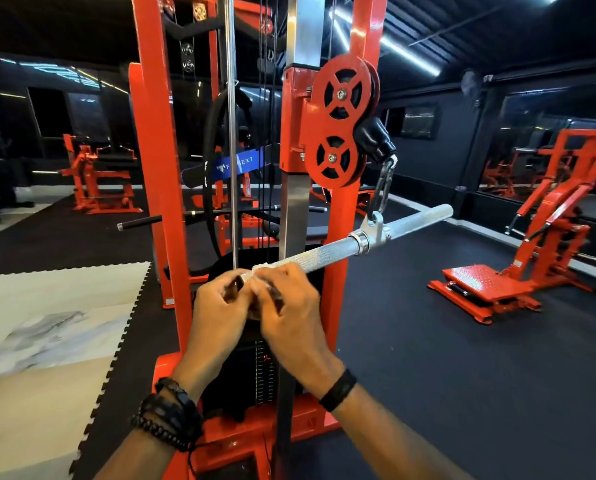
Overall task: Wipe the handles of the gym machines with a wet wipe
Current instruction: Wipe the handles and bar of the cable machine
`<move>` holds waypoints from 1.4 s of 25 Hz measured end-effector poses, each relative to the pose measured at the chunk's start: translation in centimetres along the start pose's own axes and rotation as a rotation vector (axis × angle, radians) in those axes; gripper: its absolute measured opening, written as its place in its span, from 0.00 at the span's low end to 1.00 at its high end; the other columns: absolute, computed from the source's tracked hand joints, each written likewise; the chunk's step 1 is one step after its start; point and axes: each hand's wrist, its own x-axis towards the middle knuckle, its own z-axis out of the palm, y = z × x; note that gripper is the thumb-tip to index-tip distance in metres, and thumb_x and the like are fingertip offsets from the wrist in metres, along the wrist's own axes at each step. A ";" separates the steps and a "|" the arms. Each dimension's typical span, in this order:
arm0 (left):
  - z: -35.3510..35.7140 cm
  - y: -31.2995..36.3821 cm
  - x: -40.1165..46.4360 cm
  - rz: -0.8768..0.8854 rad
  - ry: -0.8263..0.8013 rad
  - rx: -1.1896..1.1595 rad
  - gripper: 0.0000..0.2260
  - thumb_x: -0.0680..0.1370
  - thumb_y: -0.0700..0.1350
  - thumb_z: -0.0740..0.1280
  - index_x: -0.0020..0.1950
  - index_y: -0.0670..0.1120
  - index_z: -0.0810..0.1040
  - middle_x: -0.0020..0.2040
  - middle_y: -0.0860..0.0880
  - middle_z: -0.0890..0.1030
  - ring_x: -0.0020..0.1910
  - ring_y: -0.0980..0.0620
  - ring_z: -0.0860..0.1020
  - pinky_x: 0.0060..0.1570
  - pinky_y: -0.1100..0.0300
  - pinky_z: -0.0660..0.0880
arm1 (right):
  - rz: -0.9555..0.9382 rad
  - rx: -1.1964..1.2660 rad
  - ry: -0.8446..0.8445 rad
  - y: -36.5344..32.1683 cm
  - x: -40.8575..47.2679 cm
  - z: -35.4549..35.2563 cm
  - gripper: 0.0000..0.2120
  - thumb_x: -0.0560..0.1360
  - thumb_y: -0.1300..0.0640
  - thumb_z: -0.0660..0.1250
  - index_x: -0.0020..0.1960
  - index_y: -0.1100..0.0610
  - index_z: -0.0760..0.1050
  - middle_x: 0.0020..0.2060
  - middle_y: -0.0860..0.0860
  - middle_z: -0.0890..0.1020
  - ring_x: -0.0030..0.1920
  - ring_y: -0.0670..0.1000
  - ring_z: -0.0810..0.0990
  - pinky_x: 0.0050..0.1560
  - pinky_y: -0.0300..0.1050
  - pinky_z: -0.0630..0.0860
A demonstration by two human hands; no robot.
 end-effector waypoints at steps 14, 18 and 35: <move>0.9 0.9 0.7 0.383 0.066 0.570 0.22 0.66 0.32 0.71 0.58 0.47 0.77 0.52 0.51 0.80 0.53 0.47 0.78 0.59 0.45 0.73 | 0.319 -0.332 0.495 9.7 3.3 -14.3 0.03 0.75 0.63 0.71 0.48 0.59 0.82 0.44 0.55 0.81 0.39 0.38 0.77 0.42 0.22 0.68; 3.6 2.7 1.4 0.529 0.113 0.935 0.29 0.63 0.39 0.67 0.65 0.45 0.74 0.54 0.46 0.80 0.57 0.41 0.77 0.69 0.39 0.62 | 0.384 -0.284 0.562 11.0 2.2 -17.3 0.03 0.75 0.59 0.71 0.48 0.56 0.83 0.45 0.53 0.82 0.40 0.41 0.79 0.43 0.38 0.78; 18.1 3.5 5.0 0.297 0.044 1.406 0.11 0.70 0.54 0.66 0.46 0.48 0.76 0.41 0.46 0.83 0.42 0.40 0.82 0.36 0.53 0.65 | -0.005 0.036 0.100 16.3 6.1 -16.0 0.07 0.73 0.66 0.72 0.49 0.58 0.81 0.45 0.52 0.80 0.43 0.42 0.77 0.44 0.28 0.72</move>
